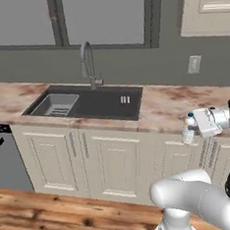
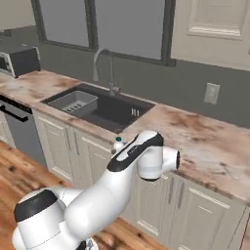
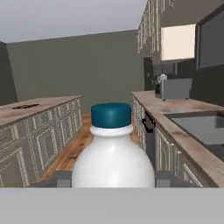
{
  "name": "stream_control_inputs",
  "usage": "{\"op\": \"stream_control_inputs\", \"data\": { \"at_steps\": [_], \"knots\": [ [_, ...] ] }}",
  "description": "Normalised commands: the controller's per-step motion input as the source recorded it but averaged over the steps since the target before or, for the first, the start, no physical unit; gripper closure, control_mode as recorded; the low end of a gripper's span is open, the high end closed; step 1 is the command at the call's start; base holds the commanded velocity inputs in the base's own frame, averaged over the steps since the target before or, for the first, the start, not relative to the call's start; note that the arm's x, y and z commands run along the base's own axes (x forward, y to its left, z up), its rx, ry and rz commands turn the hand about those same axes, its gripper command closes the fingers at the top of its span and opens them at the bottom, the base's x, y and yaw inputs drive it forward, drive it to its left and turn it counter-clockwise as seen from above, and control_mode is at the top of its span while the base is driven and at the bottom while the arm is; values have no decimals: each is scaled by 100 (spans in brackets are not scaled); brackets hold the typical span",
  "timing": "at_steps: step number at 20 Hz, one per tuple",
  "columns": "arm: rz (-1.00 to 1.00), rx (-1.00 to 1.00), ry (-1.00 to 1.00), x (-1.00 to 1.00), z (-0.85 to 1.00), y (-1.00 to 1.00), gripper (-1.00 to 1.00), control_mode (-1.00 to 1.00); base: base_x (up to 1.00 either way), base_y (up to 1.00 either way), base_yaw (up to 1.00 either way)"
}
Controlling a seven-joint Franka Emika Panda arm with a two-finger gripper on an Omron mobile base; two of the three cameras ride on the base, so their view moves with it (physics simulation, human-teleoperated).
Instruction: Place the drinks on the dining counter in a tight cluster.
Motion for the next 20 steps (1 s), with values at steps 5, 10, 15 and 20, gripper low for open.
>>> {"op": "stream_control_inputs", "data": {
  "at_steps": [5, 10, 15, 20],
  "knots": [
    [0, 0, 0, 0, 0, 0, 100, 100, -1, 0, 99],
    [0, 0, 0, 0, 0, 0, 100, 100, 0, 0, 94],
    [0, 0, 0, 0, 0, 0, 100, 100, 1, 0, 88],
    [0, 0, 0, 0, 0, 0, 100, 100, 10, 0, 79]
  ]
}}
